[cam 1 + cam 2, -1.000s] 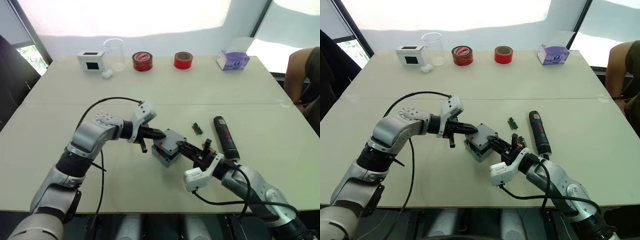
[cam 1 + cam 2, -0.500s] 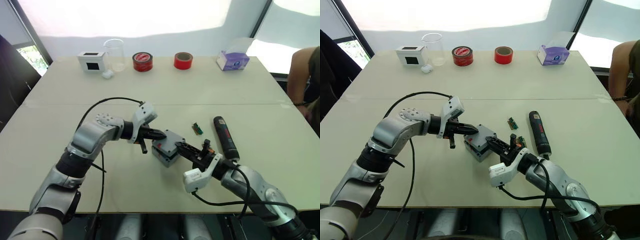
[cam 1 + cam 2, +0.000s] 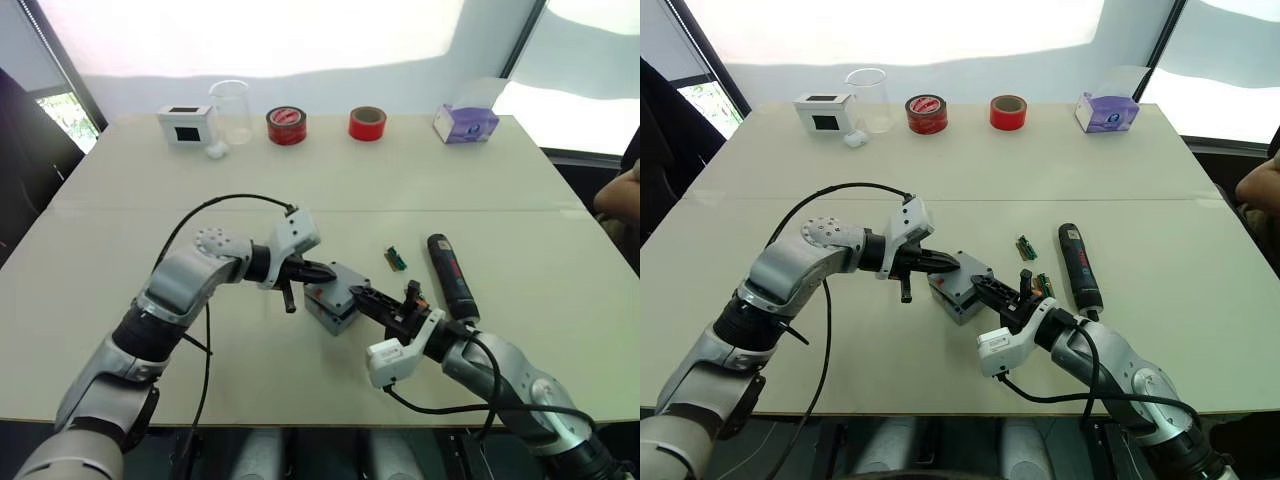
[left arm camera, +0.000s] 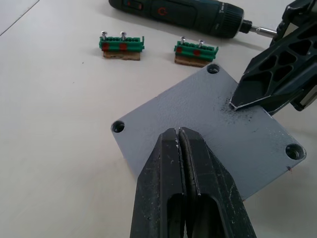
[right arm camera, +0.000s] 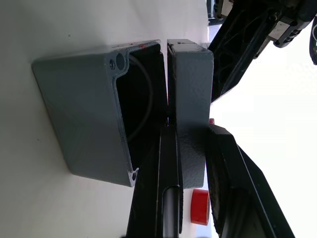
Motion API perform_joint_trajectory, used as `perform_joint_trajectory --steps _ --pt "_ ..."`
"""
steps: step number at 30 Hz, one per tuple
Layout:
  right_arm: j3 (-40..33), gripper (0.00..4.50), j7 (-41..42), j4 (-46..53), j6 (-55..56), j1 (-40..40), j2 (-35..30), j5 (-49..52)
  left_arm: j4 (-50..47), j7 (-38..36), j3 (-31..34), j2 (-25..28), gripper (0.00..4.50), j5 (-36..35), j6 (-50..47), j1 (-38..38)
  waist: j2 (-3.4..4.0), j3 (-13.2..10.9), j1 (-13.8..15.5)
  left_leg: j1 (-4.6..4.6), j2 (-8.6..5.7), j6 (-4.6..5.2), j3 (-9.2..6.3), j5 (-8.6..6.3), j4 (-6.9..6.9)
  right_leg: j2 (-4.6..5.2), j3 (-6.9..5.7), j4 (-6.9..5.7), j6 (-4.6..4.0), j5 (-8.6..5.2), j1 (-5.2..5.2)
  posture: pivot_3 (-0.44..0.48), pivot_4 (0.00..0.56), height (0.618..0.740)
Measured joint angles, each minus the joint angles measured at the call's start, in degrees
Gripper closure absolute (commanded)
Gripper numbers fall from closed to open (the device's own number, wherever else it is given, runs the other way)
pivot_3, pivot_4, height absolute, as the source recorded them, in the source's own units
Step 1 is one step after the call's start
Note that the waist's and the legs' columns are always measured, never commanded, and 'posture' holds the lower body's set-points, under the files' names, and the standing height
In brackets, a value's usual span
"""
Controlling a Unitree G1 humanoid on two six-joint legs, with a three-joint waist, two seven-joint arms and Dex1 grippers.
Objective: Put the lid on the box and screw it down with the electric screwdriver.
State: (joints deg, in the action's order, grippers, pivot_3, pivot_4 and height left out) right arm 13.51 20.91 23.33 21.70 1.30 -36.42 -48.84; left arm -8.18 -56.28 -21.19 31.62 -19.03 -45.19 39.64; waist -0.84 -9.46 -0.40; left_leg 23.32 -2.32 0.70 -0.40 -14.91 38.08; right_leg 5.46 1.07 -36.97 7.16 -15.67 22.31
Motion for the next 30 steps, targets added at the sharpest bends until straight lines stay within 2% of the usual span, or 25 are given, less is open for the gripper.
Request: perform_joint_trajectory --steps 2,9,11,17,21,30 --pt "-0.02 3.37 0.19 0.00 -0.09 -0.02 0.01 0.01 -0.37 0.00 -0.36 -0.01 4.50 1.16 1.27 -0.32 -0.01 0.03 0.03 -0.03 0.00 0.05 0.00 -0.03 0.00 0.01 -0.01 0.00 0.00 -0.01 -0.03 0.000 0.150 0.740" --pt "-0.34 0.57 1.00 0.33 -1.11 -1.05 0.59 0.96 0.19 0.30 -3.49 -0.99 4.50 6.08 6.48 -2.32 -0.10 0.78 0.62 -0.18 0.01 0.07 -0.01 -0.04 0.00 0.01 -0.01 0.00 -0.01 -0.03 -0.18 0.000 0.150 0.740" --pt "-0.75 0.06 1.01 0.89 -1.30 -1.21 0.58 1.20 0.20 0.30 -3.49 -1.46 4.50 6.22 6.67 -2.87 -0.16 1.05 0.85 -0.20 0.02 0.08 -0.01 -0.05 -0.01 0.01 -0.01 0.00 -0.05 -0.05 -0.19 0.000 0.150 0.740" --pt "-1.51 0.06 1.57 1.96 -1.64 -2.83 0.51 1.92 1.17 0.03 -3.53 -2.36 4.50 7.09 7.48 -3.42 -0.24 1.48 1.12 -0.35 0.02 0.14 -0.01 -0.09 -0.04 0.01 -0.02 0.03 -0.21 -0.17 -0.36 0.000 0.150 0.740" --pt "-2.02 0.06 2.31 2.41 -1.72 -4.53 0.33 3.50 1.73 0.01 -3.87 -2.50 4.50 7.67 8.60 -4.16 -0.22 1.51 1.07 -1.15 0.07 0.41 -0.04 -0.28 -0.25 0.02 -0.10 0.42 -0.28 -0.34 -1.18 0.000 0.150 0.740" --pt "-3.94 0.06 4.21 2.43 -1.87 -7.46 -0.80 8.36 2.36 0.46 -4.04 -3.57 4.50 8.50 10.55 -5.59 -0.08 1.74 1.14 -1.42 0.04 0.45 -0.13 -0.42 -0.42 0.14 -0.19 0.92 -0.32 -0.36 -1.48 0.000 0.150 0.740"
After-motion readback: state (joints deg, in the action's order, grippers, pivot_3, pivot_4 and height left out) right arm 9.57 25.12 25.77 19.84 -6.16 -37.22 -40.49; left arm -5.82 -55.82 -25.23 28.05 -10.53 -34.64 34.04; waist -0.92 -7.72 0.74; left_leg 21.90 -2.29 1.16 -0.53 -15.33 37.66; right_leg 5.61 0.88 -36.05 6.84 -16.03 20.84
